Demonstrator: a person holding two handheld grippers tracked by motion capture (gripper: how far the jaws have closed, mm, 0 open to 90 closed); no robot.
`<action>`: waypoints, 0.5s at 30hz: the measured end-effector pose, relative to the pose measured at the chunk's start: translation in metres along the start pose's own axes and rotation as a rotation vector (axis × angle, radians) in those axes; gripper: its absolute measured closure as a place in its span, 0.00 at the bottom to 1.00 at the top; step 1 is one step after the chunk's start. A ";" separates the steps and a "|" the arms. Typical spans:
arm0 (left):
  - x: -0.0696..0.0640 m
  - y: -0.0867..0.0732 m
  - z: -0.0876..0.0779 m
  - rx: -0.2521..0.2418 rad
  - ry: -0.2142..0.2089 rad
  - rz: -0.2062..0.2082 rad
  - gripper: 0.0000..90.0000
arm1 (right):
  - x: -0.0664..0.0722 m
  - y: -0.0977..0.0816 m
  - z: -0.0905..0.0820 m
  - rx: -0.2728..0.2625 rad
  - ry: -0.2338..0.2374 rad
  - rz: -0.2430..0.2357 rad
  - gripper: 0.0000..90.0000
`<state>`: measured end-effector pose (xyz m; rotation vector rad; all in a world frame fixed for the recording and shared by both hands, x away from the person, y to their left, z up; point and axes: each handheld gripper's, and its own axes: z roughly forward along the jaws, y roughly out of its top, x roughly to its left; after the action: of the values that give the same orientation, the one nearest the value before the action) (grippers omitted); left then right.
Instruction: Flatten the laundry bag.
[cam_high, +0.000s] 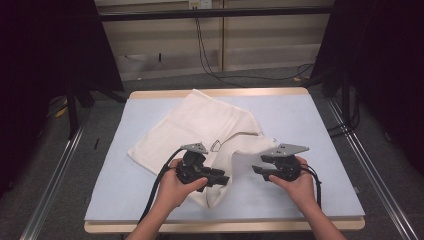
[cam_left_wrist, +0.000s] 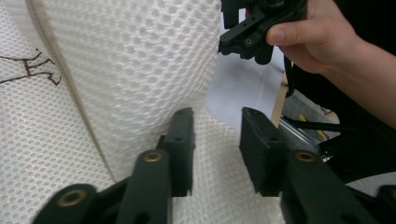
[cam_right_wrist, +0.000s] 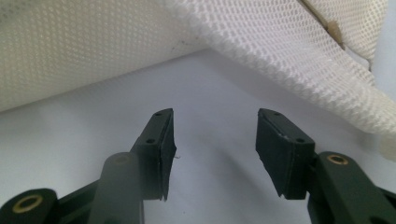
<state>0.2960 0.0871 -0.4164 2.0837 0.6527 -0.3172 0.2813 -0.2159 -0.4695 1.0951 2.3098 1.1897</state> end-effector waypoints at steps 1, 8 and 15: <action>0.000 0.000 -0.002 0.006 0.013 0.012 0.78 | 0.000 0.000 0.000 0.002 0.005 -0.001 0.53; 0.005 -0.003 -0.001 0.027 0.055 0.016 0.93 | 0.005 0.001 -0.001 0.000 0.042 -0.017 0.52; 0.012 -0.006 0.008 0.040 0.085 0.017 0.98 | 0.010 0.005 -0.003 -0.010 0.088 -0.029 0.51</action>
<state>0.3025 0.0874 -0.4303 2.1492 0.6841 -0.2351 0.2760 -0.2083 -0.4631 1.0216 2.3740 1.2615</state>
